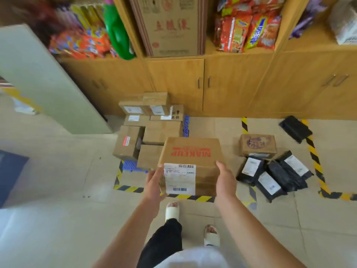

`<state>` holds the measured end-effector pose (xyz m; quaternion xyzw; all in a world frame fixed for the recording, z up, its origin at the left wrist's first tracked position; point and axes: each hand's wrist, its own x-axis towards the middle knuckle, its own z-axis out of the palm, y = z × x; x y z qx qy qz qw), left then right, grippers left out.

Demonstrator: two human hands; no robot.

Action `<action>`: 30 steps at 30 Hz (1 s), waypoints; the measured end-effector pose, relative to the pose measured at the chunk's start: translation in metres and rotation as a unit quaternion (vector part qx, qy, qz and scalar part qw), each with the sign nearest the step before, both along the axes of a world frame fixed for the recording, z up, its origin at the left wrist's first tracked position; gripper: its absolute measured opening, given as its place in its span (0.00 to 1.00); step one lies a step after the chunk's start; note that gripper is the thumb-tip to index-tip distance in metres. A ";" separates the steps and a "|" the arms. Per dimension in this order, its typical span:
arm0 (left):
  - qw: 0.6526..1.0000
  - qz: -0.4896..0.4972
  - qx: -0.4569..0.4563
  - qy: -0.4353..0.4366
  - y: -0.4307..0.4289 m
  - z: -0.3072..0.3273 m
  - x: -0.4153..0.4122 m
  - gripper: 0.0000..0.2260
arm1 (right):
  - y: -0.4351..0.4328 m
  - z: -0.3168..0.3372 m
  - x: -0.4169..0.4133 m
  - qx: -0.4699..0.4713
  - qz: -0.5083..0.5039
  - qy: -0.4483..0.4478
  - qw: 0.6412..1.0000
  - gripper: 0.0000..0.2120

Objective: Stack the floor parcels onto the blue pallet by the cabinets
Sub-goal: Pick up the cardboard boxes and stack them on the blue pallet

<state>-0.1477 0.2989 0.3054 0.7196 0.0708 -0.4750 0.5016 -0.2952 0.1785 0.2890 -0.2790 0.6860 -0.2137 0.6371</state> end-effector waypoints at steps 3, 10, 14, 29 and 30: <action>0.999 0.052 -0.011 -0.002 0.035 0.009 0.026 0.15 | 0.023 0.009 0.038 -0.010 0.037 -0.002 0.999 0.14; 0.991 0.129 -0.015 0.028 0.107 0.011 0.129 0.20 | 0.090 0.025 0.150 -0.022 0.088 0.002 0.996 0.22; 0.991 0.128 -0.019 0.045 0.151 0.007 0.207 0.25 | 0.124 0.026 0.225 -0.013 0.115 0.003 0.993 0.19; 0.987 0.126 0.002 0.105 0.174 -0.002 0.416 0.11 | 0.135 0.014 0.440 0.085 0.164 0.038 0.982 0.27; 0.988 0.116 0.009 0.101 0.169 -0.005 0.433 0.11 | 0.130 0.008 0.455 0.095 0.157 0.041 0.982 0.28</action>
